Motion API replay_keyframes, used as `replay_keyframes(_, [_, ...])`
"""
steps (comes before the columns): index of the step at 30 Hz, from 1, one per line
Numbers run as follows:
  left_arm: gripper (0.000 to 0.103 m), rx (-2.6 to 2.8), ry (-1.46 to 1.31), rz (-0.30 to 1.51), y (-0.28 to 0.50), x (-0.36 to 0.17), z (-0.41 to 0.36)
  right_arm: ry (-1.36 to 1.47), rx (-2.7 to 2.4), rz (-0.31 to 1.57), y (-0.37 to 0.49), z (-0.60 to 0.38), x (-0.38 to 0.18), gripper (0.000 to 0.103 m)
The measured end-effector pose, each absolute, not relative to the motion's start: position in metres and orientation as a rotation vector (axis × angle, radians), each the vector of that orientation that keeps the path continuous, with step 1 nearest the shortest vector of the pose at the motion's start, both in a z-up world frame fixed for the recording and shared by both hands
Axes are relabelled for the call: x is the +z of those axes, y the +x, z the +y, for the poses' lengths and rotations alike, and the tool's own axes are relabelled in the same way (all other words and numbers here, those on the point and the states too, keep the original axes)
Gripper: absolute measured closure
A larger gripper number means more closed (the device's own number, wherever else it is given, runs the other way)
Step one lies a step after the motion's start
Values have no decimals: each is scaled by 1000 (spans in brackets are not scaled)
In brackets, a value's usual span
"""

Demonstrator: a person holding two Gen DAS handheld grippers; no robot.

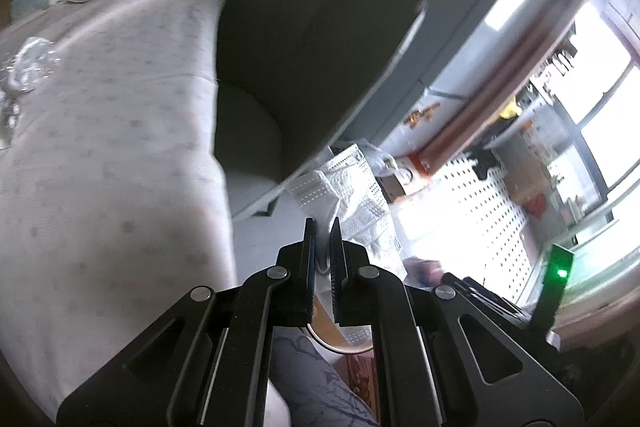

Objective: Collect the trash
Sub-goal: 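Carry both items to the bin and open both grippers to drop them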

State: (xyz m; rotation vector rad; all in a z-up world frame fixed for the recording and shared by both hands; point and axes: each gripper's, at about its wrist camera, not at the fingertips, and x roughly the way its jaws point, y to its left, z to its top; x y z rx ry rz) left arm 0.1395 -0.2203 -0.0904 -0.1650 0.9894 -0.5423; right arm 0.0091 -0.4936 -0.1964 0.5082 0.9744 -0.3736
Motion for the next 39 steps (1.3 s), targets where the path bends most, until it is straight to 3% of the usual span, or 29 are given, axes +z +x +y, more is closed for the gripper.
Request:
replay_keyframes(4, [96, -563, -125, 1007, 137, -96, -238, 520, -408, 978, 1, -505, -206, 39])
replay_keyframes(13, [96, -617, -75, 1076, 131, -116, -281, 576, -461, 938, -29, -533, -201, 33])
replay_keyframes(27, [96, -747, 44, 1192, 115, -163, -363, 634, -581, 874, -87, -582, -190, 29])
replay_keyframes(37, [96, -744, 109, 1322, 120, -218, -412, 689, -578, 933, -91, -593, -224, 26])
replay_keyframes(39, [91, -735, 109, 1359, 120, -232, -419, 698, -576, 945, -89, -594, -230, 26])
